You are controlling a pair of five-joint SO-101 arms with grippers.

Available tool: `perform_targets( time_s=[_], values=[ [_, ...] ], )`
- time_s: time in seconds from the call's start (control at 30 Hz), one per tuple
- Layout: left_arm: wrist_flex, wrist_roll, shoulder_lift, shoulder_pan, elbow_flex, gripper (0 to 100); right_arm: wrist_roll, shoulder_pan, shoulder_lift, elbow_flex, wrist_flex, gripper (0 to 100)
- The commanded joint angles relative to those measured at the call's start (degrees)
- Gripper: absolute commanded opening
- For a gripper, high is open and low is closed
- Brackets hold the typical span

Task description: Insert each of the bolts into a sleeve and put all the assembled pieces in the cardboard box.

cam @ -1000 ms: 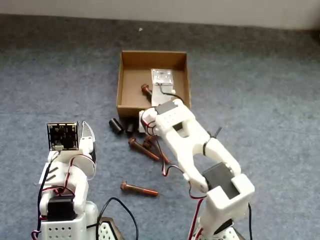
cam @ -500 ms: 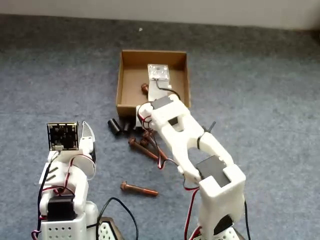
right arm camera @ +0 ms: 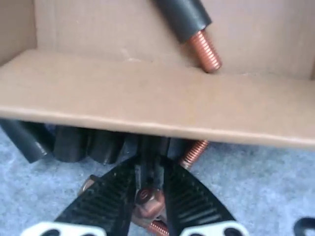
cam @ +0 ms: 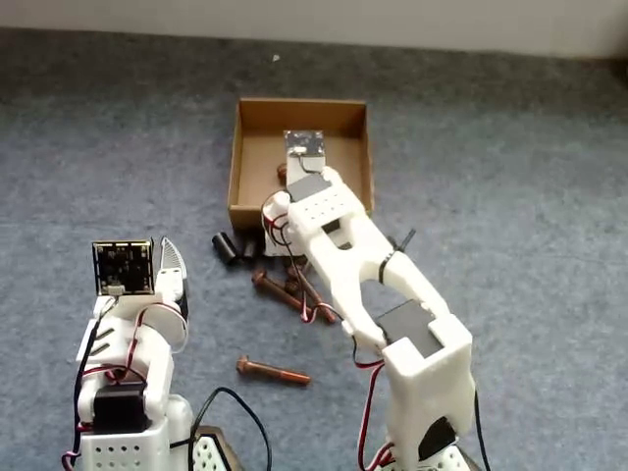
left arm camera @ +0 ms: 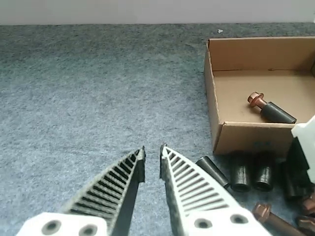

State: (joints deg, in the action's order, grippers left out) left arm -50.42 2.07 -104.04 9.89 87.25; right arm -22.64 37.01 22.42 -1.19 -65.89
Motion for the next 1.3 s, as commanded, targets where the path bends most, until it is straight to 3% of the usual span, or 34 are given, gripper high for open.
perform_targets(
  time_s=[0.0,0.13,0.27,0.57,0.77,0.9,1.27],
  values=[
    [-0.09,0.00,-0.31,0.48,-1.80,8,1.76,1.98,-0.48,-1.80,-0.57,6.3],
    [-0.09,0.00,-0.31,0.48,-1.80,8,2.20,2.86,-0.48,-0.84,-0.75,15.9],
    [-0.09,0.00,-0.31,0.40,-1.71,8,2.29,2.77,-0.31,-0.84,-0.66,15.9],
    [-0.09,0.00,-0.31,0.40,-1.71,8,2.37,2.33,5.85,-3.21,-1.10,4.8],
    [-0.09,0.00,-0.31,0.40,-1.71,8,2.99,0.66,4.00,-4.62,-7.08,0.5],
    [0.00,0.00,-0.31,0.40,-1.71,8,6.33,0.84,-2.51,-6.37,-11.30,0.5],
    [0.18,-0.26,-0.31,0.40,-1.80,8,6.51,0.57,-28.88,-6.11,-14.64,0.5]
  ],
)
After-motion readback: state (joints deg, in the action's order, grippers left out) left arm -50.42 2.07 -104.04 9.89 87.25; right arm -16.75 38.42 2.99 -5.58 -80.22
